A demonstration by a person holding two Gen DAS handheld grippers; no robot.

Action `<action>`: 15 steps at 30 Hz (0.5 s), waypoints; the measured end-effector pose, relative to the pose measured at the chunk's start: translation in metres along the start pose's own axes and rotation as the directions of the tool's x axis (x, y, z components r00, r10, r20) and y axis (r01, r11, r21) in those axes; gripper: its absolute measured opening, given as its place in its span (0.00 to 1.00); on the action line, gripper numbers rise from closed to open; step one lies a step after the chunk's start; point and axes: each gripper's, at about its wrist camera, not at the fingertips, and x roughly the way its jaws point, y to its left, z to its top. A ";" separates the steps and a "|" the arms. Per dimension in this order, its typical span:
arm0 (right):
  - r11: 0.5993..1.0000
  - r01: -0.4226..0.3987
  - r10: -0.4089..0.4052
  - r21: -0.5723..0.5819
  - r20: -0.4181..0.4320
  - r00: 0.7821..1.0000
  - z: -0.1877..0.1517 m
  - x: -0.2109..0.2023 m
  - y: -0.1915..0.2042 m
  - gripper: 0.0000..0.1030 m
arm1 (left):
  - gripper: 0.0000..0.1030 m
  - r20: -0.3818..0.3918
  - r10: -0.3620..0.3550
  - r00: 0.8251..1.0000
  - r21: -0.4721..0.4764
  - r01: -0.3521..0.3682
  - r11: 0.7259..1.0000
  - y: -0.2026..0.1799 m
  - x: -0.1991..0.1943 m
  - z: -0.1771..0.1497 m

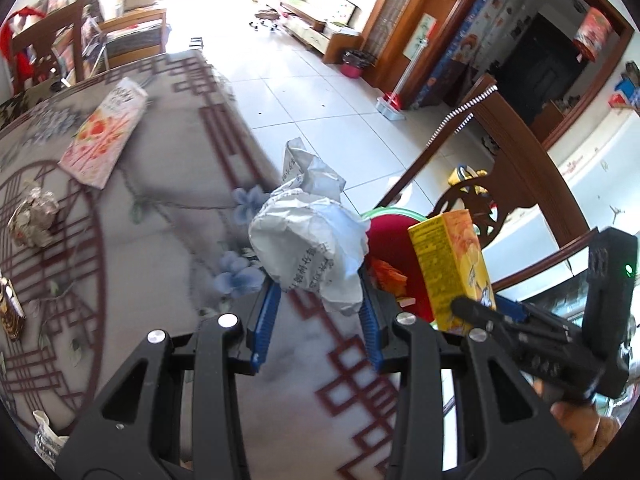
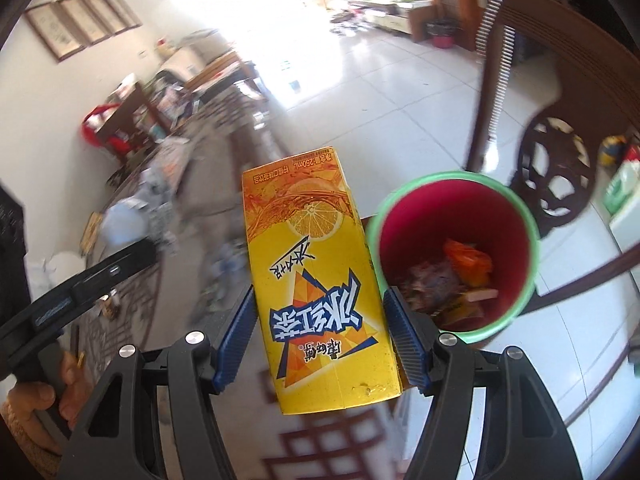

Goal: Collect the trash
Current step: 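Carry the tea carton and white bag over the red bin and open both tools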

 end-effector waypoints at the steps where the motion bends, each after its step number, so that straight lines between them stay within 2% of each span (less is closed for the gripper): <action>1: 1.000 0.015 -0.015 0.023 -0.002 1.000 0.002 0.002 -0.011 0.61 | 0.35 -0.004 0.001 1.000 0.010 -0.001 1.000 -0.004 0.003 0.001; 6: 0.992 0.064 -0.062 0.108 -0.019 0.998 0.012 0.011 -0.051 0.61 | 0.35 -0.037 0.006 0.999 0.045 -0.004 0.999 -0.015 0.018 0.005; 15: 0.979 0.108 -0.105 0.172 -0.026 0.994 0.034 0.030 -0.087 0.62 | 0.35 -0.075 -0.012 0.997 0.108 0.020 0.994 -0.037 0.045 0.022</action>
